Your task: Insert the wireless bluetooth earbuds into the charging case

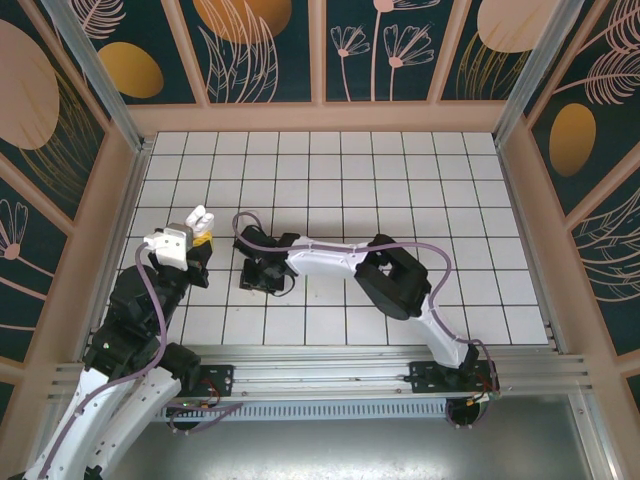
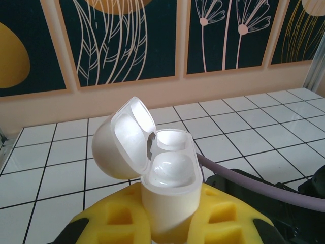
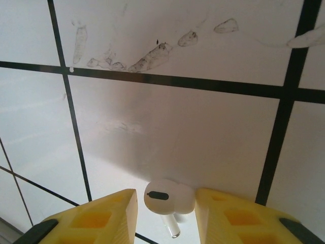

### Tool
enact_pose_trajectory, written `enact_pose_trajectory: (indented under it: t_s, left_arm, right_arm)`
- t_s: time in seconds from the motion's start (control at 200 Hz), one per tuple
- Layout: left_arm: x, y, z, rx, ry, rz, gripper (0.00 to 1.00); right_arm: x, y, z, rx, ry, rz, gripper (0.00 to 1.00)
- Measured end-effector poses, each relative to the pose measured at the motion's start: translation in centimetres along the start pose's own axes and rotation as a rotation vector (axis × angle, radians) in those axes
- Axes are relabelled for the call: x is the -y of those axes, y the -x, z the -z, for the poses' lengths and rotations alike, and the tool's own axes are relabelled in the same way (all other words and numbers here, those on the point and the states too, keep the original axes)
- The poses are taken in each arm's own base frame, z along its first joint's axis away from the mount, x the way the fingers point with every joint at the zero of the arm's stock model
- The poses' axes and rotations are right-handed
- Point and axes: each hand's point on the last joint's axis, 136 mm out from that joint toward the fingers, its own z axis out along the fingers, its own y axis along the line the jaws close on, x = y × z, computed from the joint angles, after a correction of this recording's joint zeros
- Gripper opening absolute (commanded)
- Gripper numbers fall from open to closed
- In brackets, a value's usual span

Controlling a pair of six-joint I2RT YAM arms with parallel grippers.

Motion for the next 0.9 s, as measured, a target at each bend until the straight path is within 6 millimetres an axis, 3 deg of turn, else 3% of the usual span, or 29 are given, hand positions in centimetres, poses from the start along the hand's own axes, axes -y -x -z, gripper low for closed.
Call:
enact_pose_trajectory:
  t_s: [0.661,0.901]
  left_arm:
    - [0.2,-1.7,-0.9,-0.049,-0.003,-0.014,0.00]
    - [1.2,-3.0,-2.4,-0.100,-0.049,-0.019,0.00]
  right_arm:
    - [0.7,0.5,0.1,0.003,-0.058,0.101,0.25]
    - [4.9,2.9,2.2,0.048,-0.096,0.056,0.24]
